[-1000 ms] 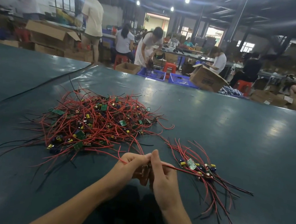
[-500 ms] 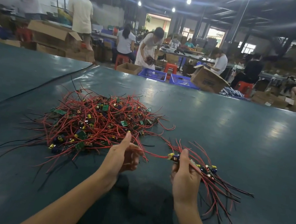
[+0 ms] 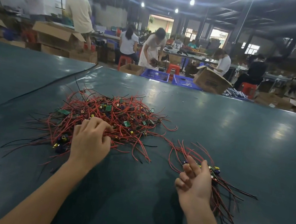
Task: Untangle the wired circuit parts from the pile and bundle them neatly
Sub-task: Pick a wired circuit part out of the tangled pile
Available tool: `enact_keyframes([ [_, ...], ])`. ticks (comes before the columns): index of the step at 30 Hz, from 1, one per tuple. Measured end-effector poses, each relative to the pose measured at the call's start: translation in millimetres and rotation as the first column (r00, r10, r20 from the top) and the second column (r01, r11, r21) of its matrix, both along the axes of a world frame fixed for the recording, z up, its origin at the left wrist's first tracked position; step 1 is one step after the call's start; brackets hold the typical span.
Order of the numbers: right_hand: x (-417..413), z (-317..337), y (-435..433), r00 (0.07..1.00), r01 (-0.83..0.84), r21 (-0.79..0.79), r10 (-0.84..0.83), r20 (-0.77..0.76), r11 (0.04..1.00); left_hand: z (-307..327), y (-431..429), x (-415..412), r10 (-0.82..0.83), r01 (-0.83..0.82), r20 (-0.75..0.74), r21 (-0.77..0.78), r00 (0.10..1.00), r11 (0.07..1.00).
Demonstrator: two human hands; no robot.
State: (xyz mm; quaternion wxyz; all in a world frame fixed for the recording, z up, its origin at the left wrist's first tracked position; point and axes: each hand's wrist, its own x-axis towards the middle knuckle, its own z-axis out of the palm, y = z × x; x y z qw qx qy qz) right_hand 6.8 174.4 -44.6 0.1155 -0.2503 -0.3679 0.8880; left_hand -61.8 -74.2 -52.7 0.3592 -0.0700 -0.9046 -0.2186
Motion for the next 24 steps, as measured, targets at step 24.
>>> enact_keyframes([
  [24,0.7,-1.6,-6.5,1.0,-0.015,0.219,0.012,0.015,0.976,10.3,33.1,22.1,-0.4,0.4,-0.014,0.043,0.916,0.915],
])
